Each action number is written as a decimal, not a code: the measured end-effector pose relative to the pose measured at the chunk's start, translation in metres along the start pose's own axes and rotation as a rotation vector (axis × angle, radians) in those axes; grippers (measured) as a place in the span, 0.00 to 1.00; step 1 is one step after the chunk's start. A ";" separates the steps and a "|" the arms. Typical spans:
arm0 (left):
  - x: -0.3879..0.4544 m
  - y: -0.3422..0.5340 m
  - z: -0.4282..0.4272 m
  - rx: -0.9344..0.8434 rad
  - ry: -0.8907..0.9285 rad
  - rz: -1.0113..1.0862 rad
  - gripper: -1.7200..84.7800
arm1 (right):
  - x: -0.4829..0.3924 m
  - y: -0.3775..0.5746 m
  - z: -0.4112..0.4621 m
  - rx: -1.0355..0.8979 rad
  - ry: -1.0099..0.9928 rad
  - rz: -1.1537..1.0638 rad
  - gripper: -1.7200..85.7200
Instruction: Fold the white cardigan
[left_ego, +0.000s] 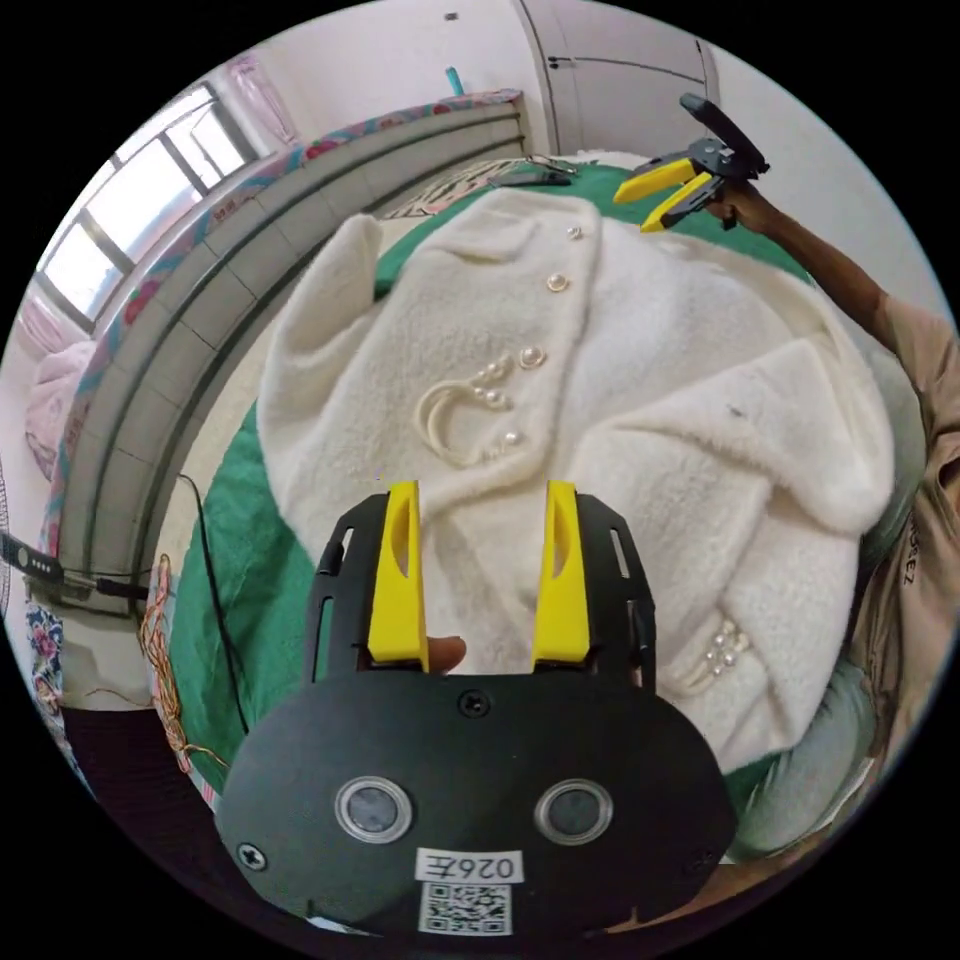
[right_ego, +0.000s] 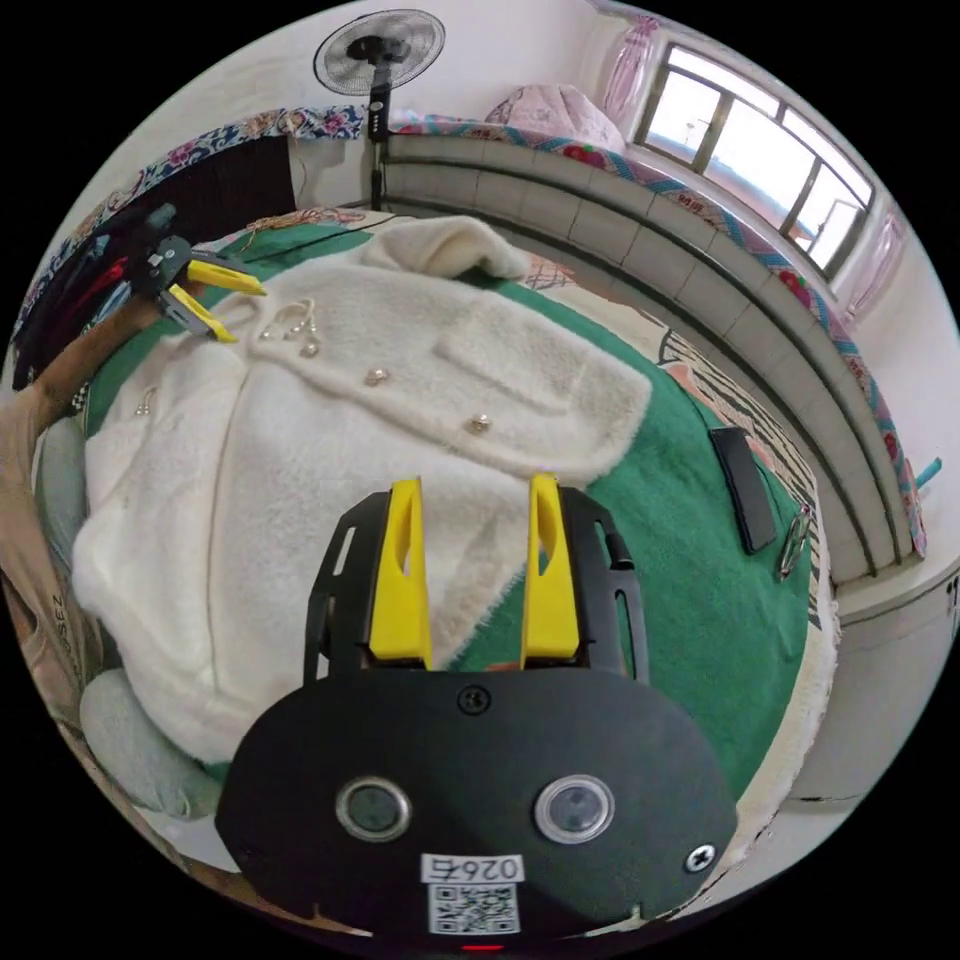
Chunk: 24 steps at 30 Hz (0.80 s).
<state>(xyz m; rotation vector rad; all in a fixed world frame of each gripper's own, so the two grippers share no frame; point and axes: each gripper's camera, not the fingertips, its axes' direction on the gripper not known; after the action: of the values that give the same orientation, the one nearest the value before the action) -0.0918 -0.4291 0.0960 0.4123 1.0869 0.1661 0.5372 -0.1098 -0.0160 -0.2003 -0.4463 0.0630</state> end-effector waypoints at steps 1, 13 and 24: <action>0.005 -0.001 0.013 -0.027 0.015 -0.001 0.21 | -0.004 0.000 0.005 -0.006 0.008 -0.011 0.15; 0.096 -0.026 0.080 -0.144 -0.380 0.334 0.14 | -0.041 -0.013 0.077 -0.076 0.162 -0.095 0.16; 0.107 -0.026 0.098 -0.155 -0.384 0.363 0.12 | -0.061 -0.025 0.116 -0.144 0.284 -0.205 0.16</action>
<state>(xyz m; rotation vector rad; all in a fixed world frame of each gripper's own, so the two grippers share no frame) 0.0427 -0.4412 0.0369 0.4768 0.6102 0.4703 0.4327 -0.1196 0.0657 -0.2993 -0.1860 -0.1977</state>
